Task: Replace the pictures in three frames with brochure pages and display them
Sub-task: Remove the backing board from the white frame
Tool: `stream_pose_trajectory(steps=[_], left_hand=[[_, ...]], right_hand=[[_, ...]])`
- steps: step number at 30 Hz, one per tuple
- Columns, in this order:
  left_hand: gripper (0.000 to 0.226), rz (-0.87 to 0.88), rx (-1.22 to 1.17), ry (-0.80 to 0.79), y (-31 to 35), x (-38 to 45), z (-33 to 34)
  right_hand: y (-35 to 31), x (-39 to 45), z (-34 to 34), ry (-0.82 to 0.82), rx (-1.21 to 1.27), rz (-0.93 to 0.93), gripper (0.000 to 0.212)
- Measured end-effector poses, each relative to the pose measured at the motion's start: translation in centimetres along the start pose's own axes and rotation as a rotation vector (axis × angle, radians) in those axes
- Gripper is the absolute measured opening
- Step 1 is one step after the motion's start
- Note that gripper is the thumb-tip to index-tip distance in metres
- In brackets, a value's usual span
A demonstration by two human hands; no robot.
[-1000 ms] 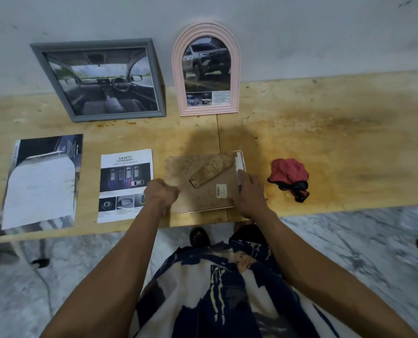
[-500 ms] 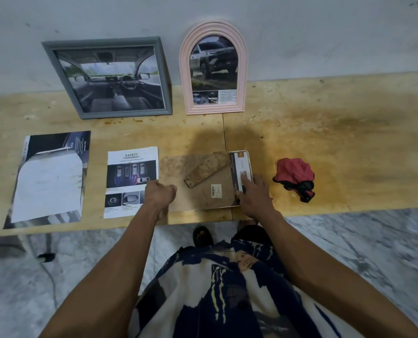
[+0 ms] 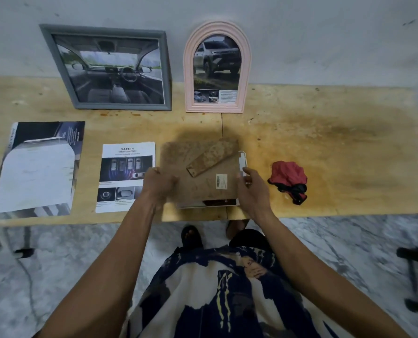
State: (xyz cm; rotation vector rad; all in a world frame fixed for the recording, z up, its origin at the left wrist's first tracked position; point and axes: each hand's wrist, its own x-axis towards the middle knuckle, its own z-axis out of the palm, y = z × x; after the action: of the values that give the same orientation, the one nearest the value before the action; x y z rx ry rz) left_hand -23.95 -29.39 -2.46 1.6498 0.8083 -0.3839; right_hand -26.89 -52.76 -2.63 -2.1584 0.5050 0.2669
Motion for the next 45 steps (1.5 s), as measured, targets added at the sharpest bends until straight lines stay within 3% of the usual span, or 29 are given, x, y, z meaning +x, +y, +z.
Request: stream_pose_trajectory(steps=[2, 4, 5, 9, 19, 25, 34, 37, 42, 45], left_hand=[[0.012, 0.029, -0.009, -0.047, 0.3, 0.1, 1.3], [0.049, 0.018, -0.013, -0.063, 1.0, -0.2, 2.9], [0.057, 0.013, -0.018, -0.064, 1.5, -0.5, 3.9], [0.047, 0.046, 0.002, -0.089, 3.6, -1.1, 7.6], [0.067, 0.217, 0.338, -0.129, 8.5, 0.3, 18.5], [0.055, 0.132, 0.364, -0.06, 10.4, 2.1, 25.5], [0.052, 0.124, 0.508, 0.066, 10.6, 4.6, 30.3], [0.051, 0.134, 0.55, 0.106, 10.2, 4.9, 30.8], [0.028, 0.113, 0.487, 0.183, 9.3, 5.5, 31.4], [0.032, 0.128, 0.47, 0.196, 9.2, 5.5, 31.7]], right_hand=[[-0.6, 0.2, -0.8, 0.037, 0.046, 0.018, 0.04], [-1.0, 0.8, -1.9, 0.079, 0.086, 0.066, 0.039], [-1.1, 1.3, -2.5, 0.099, 0.095, 0.089, 0.04], [-0.7, 3.6, -5.7, 0.147, 0.049, 0.108, 0.044], [3.9, 12.8, -14.2, 0.182, -0.068, 0.196, 0.06], [6.7, 18.5, -17.6, 0.172, -0.055, 0.284, 0.062], [7.2, 22.3, -19.7, -0.009, -0.271, 0.145, 0.038], [7.5, 22.6, -19.7, -0.021, -0.288, 0.127, 0.041], [8.2, 22.5, -19.3, -0.022, -0.273, 0.135, 0.052], [8.5, 22.6, -19.1, -0.017, -0.27, 0.144, 0.053]])
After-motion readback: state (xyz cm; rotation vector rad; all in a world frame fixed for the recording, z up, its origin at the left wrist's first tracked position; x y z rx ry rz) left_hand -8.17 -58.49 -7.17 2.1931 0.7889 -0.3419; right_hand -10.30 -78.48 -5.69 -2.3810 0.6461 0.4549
